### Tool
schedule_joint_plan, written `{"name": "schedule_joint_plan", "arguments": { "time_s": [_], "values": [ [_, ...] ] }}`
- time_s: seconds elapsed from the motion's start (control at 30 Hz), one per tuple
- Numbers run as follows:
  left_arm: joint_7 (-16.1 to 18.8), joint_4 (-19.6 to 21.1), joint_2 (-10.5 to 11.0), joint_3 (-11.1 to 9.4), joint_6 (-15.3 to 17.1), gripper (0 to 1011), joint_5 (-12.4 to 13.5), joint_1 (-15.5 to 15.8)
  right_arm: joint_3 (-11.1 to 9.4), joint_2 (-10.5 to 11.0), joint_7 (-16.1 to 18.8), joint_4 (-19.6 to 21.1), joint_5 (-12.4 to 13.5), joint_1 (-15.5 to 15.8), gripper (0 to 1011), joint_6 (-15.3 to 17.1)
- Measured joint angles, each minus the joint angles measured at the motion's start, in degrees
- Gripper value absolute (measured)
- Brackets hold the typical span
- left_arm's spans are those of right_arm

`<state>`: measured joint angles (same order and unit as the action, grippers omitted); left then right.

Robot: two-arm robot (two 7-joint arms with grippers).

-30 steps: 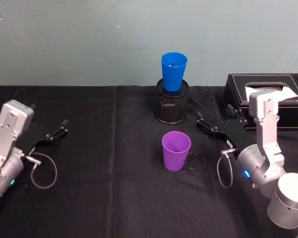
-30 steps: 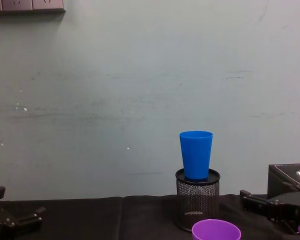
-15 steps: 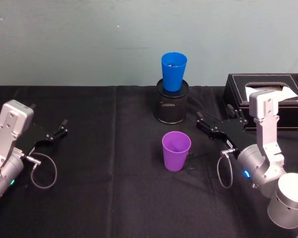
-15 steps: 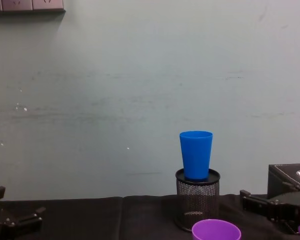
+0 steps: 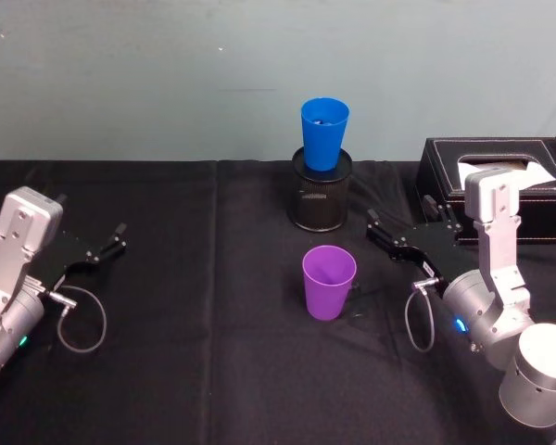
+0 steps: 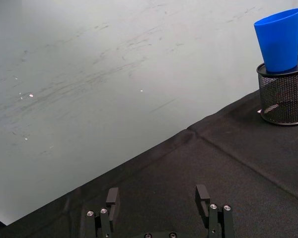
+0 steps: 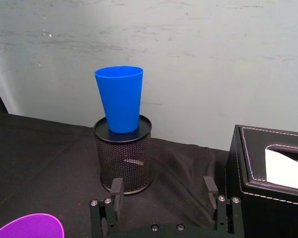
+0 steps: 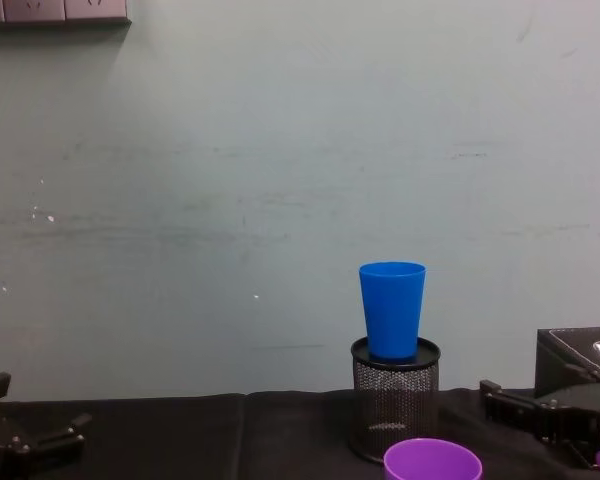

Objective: Pick up one cup with a gripper and tap it against the other cup.

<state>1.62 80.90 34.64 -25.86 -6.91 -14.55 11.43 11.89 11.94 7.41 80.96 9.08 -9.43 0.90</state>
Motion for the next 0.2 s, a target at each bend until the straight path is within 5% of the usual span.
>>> {"name": "schedule_joint_plan", "arguments": {
  "time_s": [0.2],
  "values": [
    [0.0, 0.0, 0.0, 0.0, 0.0, 1000, 0.0, 0.0, 0.0, 0.0, 0.0, 0.0, 0.0, 0.0, 1003, 0.0]
  ]
}}
